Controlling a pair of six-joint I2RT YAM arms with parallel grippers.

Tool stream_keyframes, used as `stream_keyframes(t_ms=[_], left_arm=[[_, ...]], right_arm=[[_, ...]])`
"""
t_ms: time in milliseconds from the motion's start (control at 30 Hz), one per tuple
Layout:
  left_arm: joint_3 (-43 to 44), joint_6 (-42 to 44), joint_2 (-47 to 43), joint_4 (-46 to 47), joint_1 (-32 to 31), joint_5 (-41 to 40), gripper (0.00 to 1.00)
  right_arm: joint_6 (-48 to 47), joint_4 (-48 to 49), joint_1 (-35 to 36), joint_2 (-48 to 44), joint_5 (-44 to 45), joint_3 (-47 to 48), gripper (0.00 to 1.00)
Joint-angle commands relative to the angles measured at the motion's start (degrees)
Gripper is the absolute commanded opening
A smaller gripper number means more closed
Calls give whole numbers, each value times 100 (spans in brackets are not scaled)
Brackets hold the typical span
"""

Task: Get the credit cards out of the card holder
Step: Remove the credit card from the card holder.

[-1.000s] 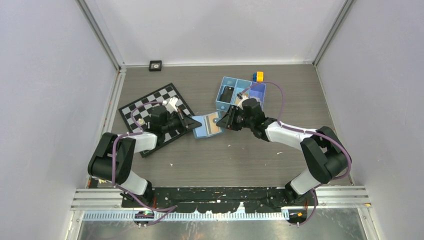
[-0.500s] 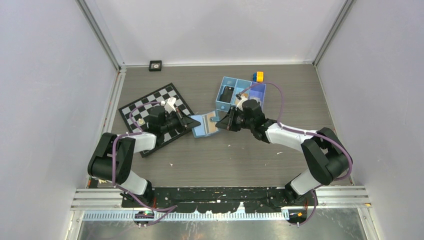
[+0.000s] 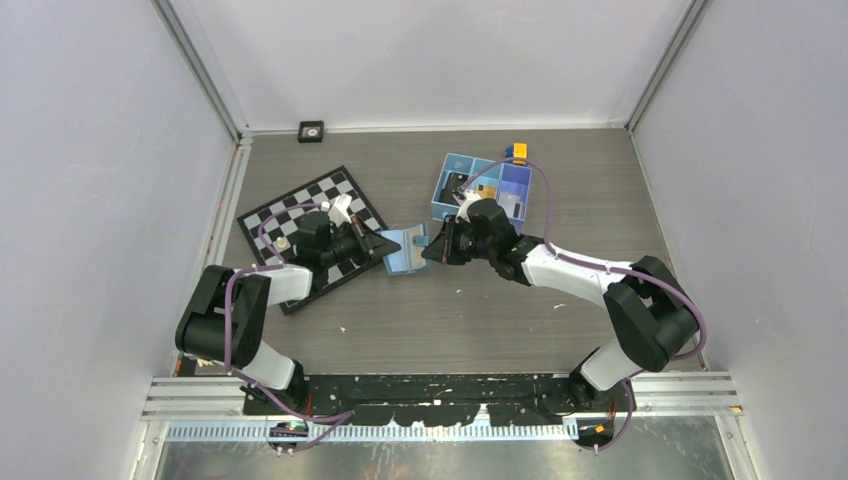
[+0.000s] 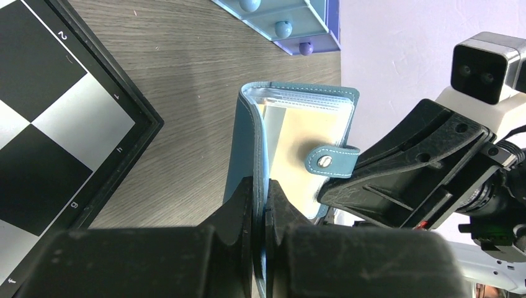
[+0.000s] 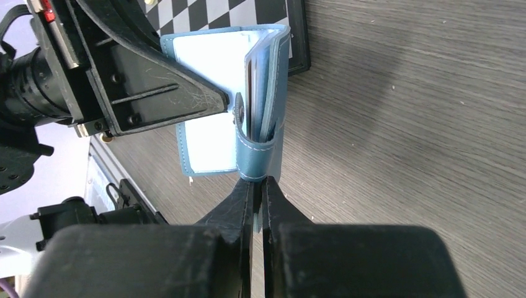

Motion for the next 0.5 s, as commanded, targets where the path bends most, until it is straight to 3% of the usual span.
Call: stream_keyframes(t_ms=[0,233,467], left_arm=[[94,-7,-56,359,-11,222,0],[109,17,-55,329,-36,222,0],[167,115,-25,251,-148,211,0]], right_arm=[[-282,-565,138,95,487,376,3],[-521,-1261,351,378,1031,760,5],[-661,-1413,491,555,1060,951,15]])
